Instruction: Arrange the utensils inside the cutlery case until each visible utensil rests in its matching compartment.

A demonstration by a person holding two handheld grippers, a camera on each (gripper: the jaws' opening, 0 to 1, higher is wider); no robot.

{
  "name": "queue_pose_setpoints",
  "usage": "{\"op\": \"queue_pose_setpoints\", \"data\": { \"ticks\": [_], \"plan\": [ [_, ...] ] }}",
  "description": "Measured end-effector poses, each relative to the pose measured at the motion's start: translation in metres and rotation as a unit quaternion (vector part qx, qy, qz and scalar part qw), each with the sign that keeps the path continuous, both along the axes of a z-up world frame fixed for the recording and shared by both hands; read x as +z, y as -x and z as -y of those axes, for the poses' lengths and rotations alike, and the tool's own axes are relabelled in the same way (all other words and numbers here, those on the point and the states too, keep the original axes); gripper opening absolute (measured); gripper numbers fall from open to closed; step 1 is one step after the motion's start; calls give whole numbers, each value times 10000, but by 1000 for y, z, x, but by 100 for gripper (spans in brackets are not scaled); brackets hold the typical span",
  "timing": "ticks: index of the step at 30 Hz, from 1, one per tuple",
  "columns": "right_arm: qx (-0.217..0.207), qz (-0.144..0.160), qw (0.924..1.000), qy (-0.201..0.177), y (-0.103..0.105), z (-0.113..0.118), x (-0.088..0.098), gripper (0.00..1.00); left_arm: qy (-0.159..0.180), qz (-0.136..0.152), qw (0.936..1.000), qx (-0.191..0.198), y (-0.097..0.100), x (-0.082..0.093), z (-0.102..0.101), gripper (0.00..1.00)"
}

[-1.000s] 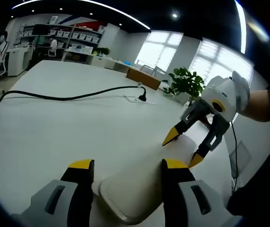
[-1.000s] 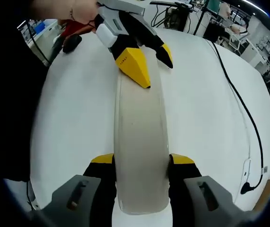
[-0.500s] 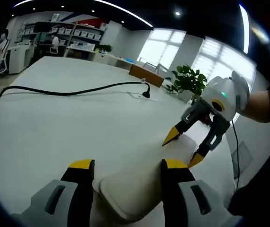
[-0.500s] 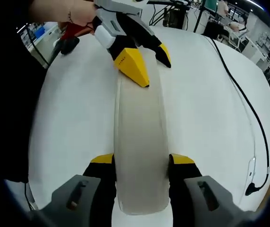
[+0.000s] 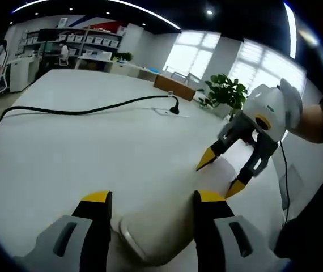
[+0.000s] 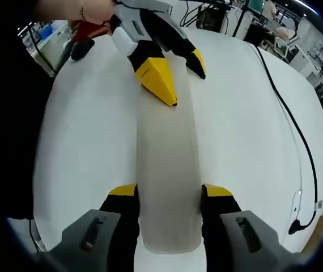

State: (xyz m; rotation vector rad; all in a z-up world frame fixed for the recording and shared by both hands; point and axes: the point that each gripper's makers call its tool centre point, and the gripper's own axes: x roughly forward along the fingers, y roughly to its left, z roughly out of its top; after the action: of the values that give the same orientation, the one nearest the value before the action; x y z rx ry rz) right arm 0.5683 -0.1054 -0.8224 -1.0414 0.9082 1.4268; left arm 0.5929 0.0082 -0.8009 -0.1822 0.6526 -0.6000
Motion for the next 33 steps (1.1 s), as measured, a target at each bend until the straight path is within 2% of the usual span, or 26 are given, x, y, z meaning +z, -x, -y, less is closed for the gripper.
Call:
{"op": "queue_pose_setpoints", "data": {
  "ticks": [2, 5, 8, 9, 13, 16, 18, 19, 20, 21, 22, 23, 24, 25, 26, 27, 28, 29, 31, 32, 33],
  "plan": [
    [-85, -200, 9998, 27, 3, 1, 0, 40, -90, 22, 9999, -47, 1, -1, 1, 60],
    [-142, -195, 9997, -25, 1, 2, 4, 41, -45, 18, 10000, -25, 0, 0, -1, 60],
    [-383, -150, 9990, -146, 0, 9, 16, 41, 218, -138, 9995, 155, 2, 3, -5, 60],
    [-441, -6, 9988, -218, -4, 12, 21, 39, 209, -114, 9996, 159, 3, 6, -8, 60],
    [-959, 70, 9946, -383, -5, 36, 42, 35, 108, 102, 9996, 236, 9, 24, -24, 60],
    [-1296, 41, 9906, -429, -5, 52, 49, 30, -56, 263, 9991, 316, 9, 38, -38, 59],
    [-1549, 102, 9864, -541, -10, 61, 51, 24, -135, 294, 9991, 263, 10, 46, -42, 52],
    [-1787, 118, 9818, -626, -13, 64, 52, 19, -262, 268, 9992, 121, 14, 50, -42, 43],
    [-1961, 85, 9784, -651, -14, 66, 51, 12, -388, 250, 9989, -100, 17, 52, -40, 29],
    [-2196, 45, 9736, -625, -15, 69, 50, 0, -679, 113, 9965, -482, 25, 50, -36, 8],
    [-2340, 145, 9701, -623, -20, 70, 51, 0, -852, 49, 9942, -660, 28, 48, -34, 1],
    [-2611, 344, 9620, -727, -30, 67, 54, 0, -995, 98, 9920, -774, 27, 49, -29, 2],
    [-2797, 282, 9576, -627, -28, 70, 54, 0, -1090, 98, 9895, -942, 28, 49, -26, 0],
    [-2824, 195, 9569, -651, -27, 67, 54, 0, -1258, 53, 9876, -934, 27, 48, -25, 0],
    [-2801, 119, 9572, -717, -25, 60, 54, 0, -1299, 55, 9865, -997, 26, 47, -24, 0],
    [-2725, 43, 9594, -729, -21, 57, 51, 0, -1411, -156, 9809, -1327, 33, 42, -19, 0],
    [-2631, -12, 9625, -662, -17, 53, 49, 0, -1559, -237, 9778, -1383, 32, 39, -22, 0],
    [-2563, 4, 9648, -588, -15, 52, 46, 0, -1798, -207, 9715, -1533, 32, 37, -24, 0],
    [-2487, 5, 9680, -337, -11, 54, 40, 0, -2005, -238, 9619, -1844, 36, 33, -23, 0],
    [-2477, -35, 9683, -323, -10, 53, 39, 0, -2066, -474, 9571, -1978, 42, 29, -23, 0],
    [-2490, -118, 9679, -315, -7, 52, 37, 0, -2103, -577, 9545, -2033, 44, 28, -23, 0]
  ]
}}
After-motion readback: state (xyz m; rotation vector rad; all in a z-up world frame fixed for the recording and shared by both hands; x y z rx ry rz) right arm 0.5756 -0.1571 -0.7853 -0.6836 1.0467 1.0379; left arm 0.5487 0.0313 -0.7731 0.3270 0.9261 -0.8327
